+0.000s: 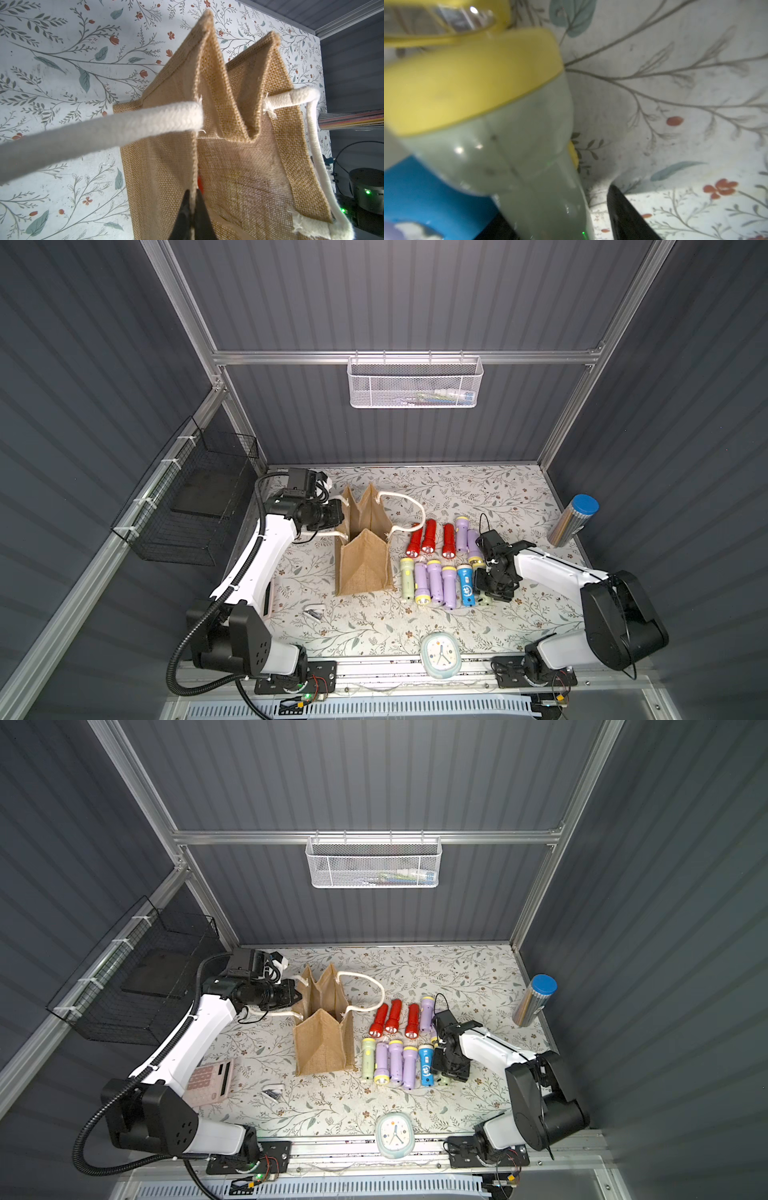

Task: Put the flashlights into the tote bags
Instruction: Pick up the flashlight from the center of the board.

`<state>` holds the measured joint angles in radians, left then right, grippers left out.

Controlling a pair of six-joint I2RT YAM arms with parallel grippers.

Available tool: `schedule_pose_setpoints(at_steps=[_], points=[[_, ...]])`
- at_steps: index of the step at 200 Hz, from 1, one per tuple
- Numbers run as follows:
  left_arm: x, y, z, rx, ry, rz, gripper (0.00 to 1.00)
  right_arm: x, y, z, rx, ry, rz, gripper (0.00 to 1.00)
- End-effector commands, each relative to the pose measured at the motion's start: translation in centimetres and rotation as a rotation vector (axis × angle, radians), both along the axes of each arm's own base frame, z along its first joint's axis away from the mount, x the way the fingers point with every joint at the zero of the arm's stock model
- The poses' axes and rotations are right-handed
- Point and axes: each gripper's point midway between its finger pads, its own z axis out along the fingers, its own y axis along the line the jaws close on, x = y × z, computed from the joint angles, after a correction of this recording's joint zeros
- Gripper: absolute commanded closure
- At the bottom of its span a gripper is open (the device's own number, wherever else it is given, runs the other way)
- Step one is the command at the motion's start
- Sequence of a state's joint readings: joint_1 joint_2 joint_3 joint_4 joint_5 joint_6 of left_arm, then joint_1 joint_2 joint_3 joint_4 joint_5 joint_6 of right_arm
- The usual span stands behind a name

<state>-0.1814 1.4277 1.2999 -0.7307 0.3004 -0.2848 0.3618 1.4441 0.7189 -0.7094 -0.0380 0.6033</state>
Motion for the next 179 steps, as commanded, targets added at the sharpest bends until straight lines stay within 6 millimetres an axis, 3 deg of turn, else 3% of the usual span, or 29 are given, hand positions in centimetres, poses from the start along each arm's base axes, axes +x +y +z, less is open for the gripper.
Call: schedule_pose_setpoints(at_steps=[1, 55, 82, 98, 130, 157, 179], points=[[-0.5, -0.1, 0.3, -0.025, -0.002, 0.001, 0.93, -0.4, -0.1, -1.0, -0.009, 0.024, 0.007, 0.42], [-0.6, -0.2, -0.2, -0.027, 0.010, 0.003, 0.93, -0.2, -0.3, -1.0, -0.023, 0.012, 0.012, 0.56], [-0.8, -0.8, 0.0, -0.057, 0.011, -0.021, 0.93, 0.2, -0.2, -0.6, -0.016, -0.013, 0.026, 0.76], [-1.0, -1.3, 0.2, -0.078, 0.007, -0.042, 0.93, 0.6, 0.0, 0.1, -0.001, -0.045, 0.029, 0.82], [-1.3, -1.6, 0.3, -0.094, 0.006, -0.064, 0.92, 2.0, 0.6, 2.2, 0.039, -0.143, 0.035, 1.00], [-1.5, -1.5, 0.6, -0.085, 0.001, -0.061, 0.90, 3.6, 1.4, 5.0, 0.080, -0.240, 0.059, 1.00], [-1.7, -1.3, 0.6, -0.069, 0.006, -0.058, 0.78, 5.1, 1.9, 8.0, 0.099, -0.320, 0.080, 1.00]])
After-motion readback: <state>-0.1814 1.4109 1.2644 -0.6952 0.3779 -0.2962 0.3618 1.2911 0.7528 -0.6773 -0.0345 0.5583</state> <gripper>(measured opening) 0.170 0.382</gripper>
